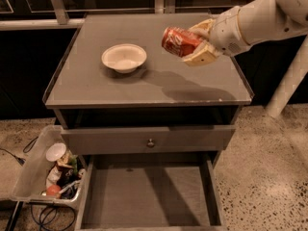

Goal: Pick coke can from middle drawer and place on counter

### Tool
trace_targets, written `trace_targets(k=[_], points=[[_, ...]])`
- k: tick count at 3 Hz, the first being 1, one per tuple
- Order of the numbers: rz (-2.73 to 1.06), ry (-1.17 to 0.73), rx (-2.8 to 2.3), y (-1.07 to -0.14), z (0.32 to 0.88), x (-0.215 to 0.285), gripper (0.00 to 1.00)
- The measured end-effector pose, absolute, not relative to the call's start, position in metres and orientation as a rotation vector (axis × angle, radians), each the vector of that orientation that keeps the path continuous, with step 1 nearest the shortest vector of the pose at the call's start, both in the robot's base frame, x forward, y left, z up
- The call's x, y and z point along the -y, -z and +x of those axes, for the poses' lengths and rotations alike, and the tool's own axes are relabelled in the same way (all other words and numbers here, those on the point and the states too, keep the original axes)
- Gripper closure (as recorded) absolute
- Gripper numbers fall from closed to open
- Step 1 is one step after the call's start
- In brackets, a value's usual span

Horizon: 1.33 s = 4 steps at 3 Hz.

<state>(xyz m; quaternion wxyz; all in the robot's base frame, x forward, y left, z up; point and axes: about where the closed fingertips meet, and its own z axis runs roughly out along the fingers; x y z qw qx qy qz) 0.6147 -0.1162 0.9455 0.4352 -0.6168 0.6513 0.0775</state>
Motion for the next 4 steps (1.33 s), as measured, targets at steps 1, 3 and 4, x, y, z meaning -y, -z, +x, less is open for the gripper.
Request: trace_targets(k=[1, 3, 4], points=[[-1.441, -0.264, -1.660, -0.931, 0.640, 0.121, 1.00], [-1.378, -0.350, -1.738, -0.890, 0.662, 0.111, 1.00], [-1.371, -0.368, -1.765, -0.875, 0.664, 0.107, 1.00]])
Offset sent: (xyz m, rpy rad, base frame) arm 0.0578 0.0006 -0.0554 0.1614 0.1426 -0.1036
